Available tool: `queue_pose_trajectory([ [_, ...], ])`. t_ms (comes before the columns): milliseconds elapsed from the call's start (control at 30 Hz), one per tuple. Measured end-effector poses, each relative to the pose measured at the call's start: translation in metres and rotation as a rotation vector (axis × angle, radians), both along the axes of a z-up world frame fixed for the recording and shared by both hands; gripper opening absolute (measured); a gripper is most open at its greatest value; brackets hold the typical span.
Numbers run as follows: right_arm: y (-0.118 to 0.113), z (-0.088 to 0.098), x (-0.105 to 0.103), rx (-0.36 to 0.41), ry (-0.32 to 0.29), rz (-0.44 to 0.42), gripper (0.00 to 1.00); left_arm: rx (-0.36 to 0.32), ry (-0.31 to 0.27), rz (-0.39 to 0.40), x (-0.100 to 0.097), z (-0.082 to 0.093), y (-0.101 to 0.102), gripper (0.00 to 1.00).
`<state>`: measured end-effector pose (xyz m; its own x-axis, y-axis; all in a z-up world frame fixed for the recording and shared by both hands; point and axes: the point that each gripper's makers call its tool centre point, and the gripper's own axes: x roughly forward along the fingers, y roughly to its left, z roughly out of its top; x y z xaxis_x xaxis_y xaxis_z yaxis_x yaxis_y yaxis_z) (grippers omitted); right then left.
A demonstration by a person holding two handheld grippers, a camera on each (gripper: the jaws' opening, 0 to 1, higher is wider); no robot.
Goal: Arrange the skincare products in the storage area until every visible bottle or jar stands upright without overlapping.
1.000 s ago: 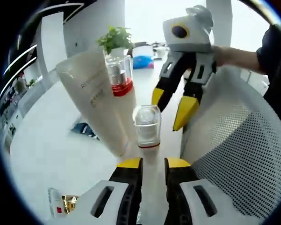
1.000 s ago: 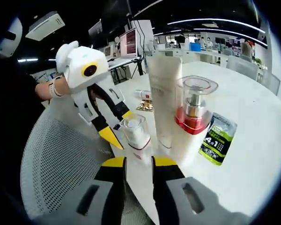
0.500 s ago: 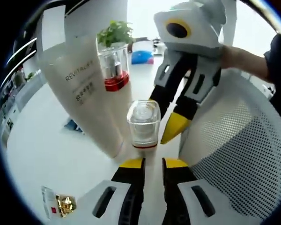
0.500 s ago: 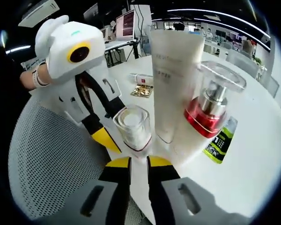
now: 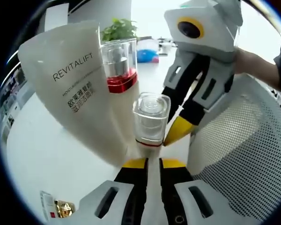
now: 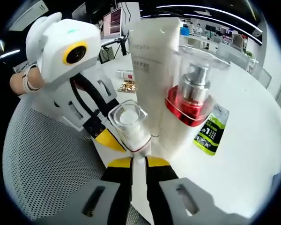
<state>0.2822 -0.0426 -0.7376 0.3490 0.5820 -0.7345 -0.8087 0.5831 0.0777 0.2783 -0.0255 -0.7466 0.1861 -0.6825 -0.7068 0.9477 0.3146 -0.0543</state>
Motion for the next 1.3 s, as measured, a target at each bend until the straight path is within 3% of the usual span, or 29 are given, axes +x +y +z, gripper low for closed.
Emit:
queue_pose_trajectory([
  [967, -0.007, 0.004, 0.006, 0.027, -0.007, -0.057, 0.1, 0.002, -0.008, 0.046, 0.013, -0.002, -0.004, 0.05],
  [1300, -0.014, 0.023, -0.003, 0.026, -0.046, -0.08, 0.16, -0.033, 0.012, 0.122, 0.011, 0.019, 0.016, 0.08],
])
